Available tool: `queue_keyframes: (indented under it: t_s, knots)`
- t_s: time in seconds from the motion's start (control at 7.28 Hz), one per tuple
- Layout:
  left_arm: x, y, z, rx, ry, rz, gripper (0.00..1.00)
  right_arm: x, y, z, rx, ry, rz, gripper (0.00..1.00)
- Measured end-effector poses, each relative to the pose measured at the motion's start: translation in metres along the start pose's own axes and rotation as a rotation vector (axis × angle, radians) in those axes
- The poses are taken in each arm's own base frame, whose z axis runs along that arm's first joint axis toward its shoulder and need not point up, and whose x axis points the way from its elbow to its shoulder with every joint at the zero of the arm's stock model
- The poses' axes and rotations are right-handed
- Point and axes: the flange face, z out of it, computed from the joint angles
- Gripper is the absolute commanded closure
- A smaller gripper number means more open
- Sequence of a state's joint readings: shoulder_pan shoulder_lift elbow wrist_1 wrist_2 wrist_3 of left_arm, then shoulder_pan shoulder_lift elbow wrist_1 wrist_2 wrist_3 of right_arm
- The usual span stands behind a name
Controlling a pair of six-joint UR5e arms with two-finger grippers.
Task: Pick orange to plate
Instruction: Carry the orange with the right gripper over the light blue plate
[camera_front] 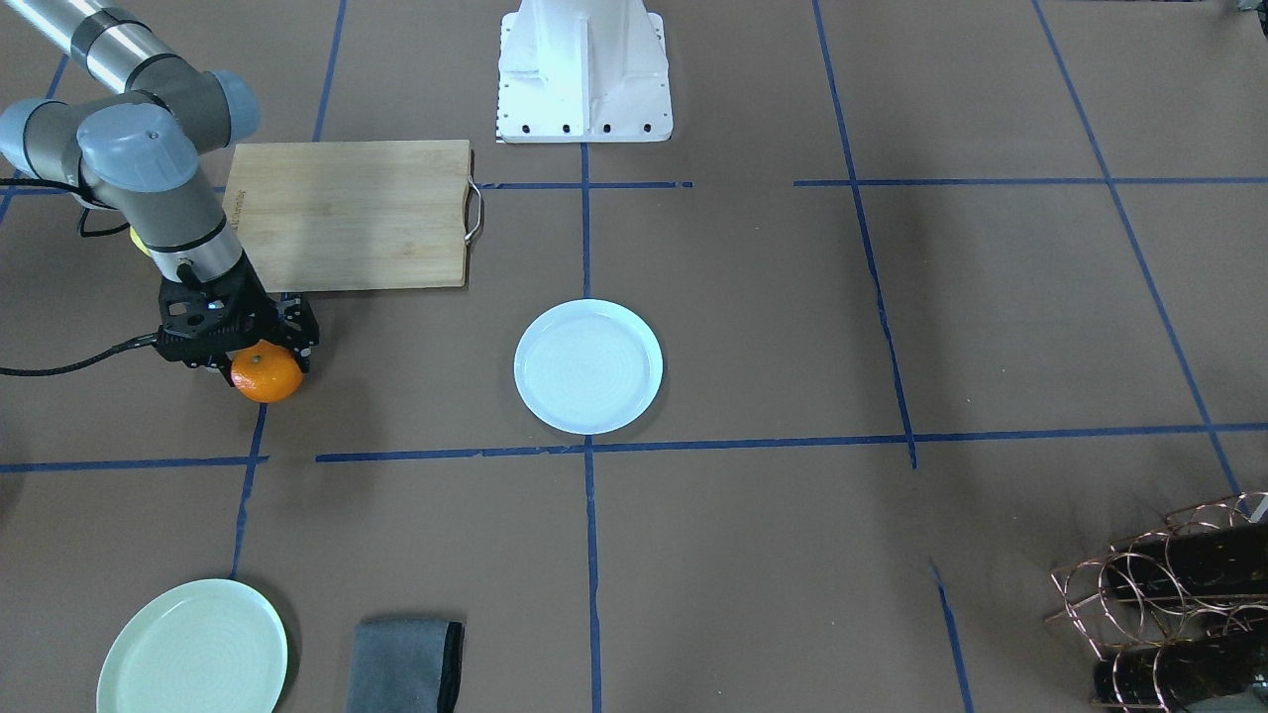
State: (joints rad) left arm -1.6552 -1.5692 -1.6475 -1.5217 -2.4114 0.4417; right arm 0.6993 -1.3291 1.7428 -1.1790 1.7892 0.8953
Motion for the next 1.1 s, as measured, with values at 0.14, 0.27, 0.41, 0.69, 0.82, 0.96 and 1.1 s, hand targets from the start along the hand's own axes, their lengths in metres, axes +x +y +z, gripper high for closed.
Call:
queue_keyframes:
  t_s: [0.14,0.27,0.41,0.69,0.82,0.96,1.1]
  knots:
    - [0.0,0.0,0.0,0.0,0.0,0.0,0.0,-0.067,-0.027,-0.015,-0.015,-0.009,0.053,0.92]
    - [0.0,0.0,0.0,0.0,0.0,0.0,0.0,-0.135,-0.047,-0.032,-0.033,-0.007,0.105,0.92]
    - [0.0,0.0,0.0,0.0,0.0,0.0,0.0,-0.193,-0.06,-0.041,-0.033,-0.001,0.149,0.89]
    - [0.0,0.0,0.0,0.0,0.001,0.0,0.0,-0.285,-0.071,-0.026,-0.024,0.036,0.205,0.84]
    - [0.0,0.0,0.0,0.0,0.001,0.0,0.0,-0.313,-0.066,-0.012,-0.023,0.064,0.219,0.79]
    - [0.0,0.0,0.0,0.0,0.001,0.0,0.0,-0.328,-0.056,0.002,-0.024,0.09,0.222,0.67]
    - [0.0,0.0,0.0,0.001,0.001,0.0,0.0,-0.336,-0.048,0.013,-0.024,0.109,0.226,0.54]
